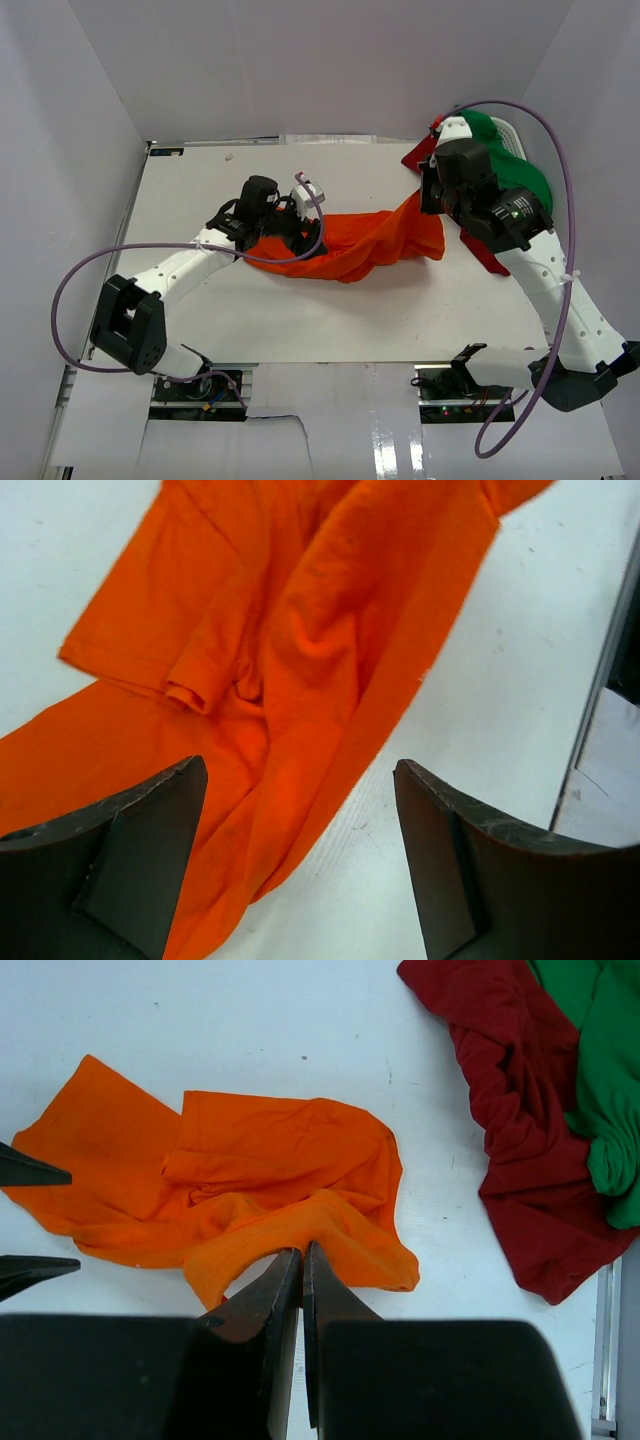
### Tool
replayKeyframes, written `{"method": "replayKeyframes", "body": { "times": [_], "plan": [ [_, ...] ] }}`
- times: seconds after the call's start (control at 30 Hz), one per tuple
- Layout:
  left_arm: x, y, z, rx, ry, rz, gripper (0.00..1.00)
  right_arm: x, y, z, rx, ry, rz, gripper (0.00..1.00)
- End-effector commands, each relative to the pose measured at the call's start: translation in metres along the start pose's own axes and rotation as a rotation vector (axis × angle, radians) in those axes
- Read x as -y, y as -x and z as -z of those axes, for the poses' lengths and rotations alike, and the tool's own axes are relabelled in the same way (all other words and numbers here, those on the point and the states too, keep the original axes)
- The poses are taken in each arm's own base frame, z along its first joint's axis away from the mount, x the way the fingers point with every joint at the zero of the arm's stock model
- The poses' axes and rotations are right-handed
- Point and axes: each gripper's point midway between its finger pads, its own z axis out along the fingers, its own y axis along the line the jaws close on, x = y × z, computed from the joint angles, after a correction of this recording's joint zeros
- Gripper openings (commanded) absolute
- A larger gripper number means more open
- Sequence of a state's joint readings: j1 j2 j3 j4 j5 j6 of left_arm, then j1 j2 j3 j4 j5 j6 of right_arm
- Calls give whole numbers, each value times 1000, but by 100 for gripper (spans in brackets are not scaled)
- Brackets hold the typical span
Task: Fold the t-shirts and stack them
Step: Flatten out the tshirt
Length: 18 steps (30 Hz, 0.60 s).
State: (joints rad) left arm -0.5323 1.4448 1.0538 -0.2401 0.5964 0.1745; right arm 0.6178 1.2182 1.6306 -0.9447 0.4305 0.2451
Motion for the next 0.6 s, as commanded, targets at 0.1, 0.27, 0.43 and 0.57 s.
{"method": "replayKeyframes", "body": {
  "times": [0.1, 0.27, 0.43, 0.57],
  "plan": [
    [38, 19, 8, 75, -178, -102, 86, 1, 15, 6, 30, 25, 11, 8],
    [61, 16, 12, 87, -265, -125, 86, 4, 15, 5, 26, 26, 13, 8],
    [68, 1, 0, 33, -294, -107, 86, 5, 17, 4, 26, 31, 13, 8],
    [54, -15, -15, -28, -253, -82, 84, 2, 20, 6, 25, 48, 16, 8]
  ]
}}
